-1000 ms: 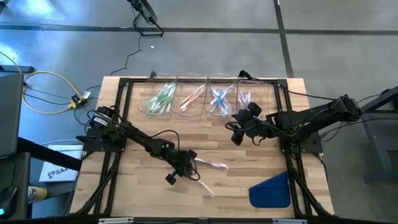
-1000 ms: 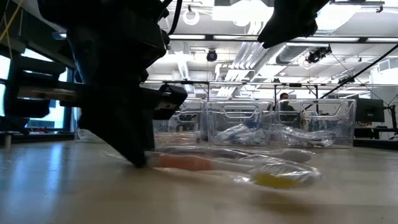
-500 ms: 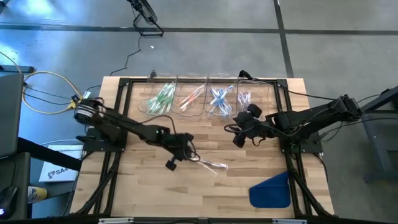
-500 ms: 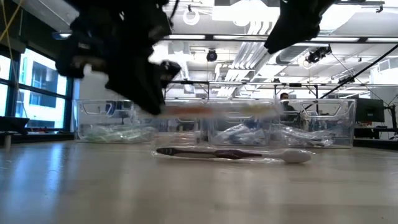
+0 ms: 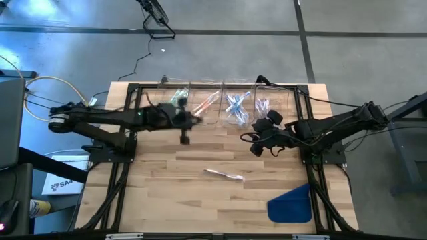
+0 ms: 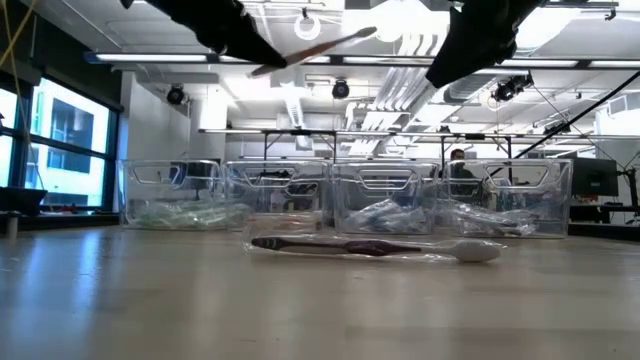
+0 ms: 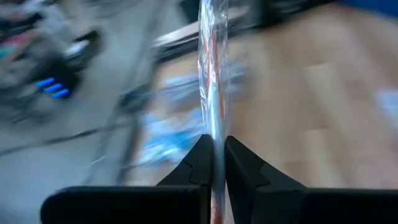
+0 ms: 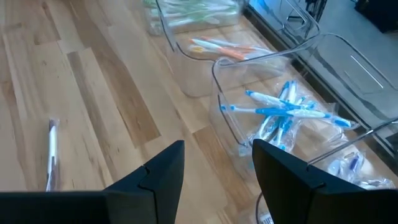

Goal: Pick & Place Toothbrushes
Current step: Put the orange toothbrush into the middle left transparent bin

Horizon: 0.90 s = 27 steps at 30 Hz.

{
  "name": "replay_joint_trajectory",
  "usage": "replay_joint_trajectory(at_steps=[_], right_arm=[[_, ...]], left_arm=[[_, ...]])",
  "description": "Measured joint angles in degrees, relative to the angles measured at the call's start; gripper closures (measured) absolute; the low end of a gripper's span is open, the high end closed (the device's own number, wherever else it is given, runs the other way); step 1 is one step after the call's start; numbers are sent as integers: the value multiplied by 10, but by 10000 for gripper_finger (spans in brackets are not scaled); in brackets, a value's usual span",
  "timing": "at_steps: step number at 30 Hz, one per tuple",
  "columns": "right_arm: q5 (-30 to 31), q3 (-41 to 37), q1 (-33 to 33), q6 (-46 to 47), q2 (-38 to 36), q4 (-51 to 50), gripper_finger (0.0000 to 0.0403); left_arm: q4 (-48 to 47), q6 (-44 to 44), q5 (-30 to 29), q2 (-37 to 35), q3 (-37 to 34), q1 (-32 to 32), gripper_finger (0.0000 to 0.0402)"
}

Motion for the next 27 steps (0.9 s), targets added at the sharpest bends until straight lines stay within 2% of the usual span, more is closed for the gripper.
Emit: replay_joint_trajectory(at_steps=[3, 7, 12, 18, 23, 27], right_arm=[[1, 0, 0, 0, 0, 10, 220], [15, 0, 0, 0, 0, 23, 220], [15, 0, 0, 0, 0, 21, 220], [15, 0, 0, 0, 0, 20, 220], [15, 0, 0, 0, 0, 20, 220], [15, 0, 0, 0, 0, 20, 220]], left_arm=[[11, 1, -58, -14, 0, 25, 386], [43, 1, -104, -10, -1, 46, 385], [25, -35, -219, 28, -1, 61, 385], [4, -97, -232, 97, -2, 76, 385], [30, -160, -296, 157, -2, 89, 384], [30, -197, -318, 198, -1, 107, 384]])
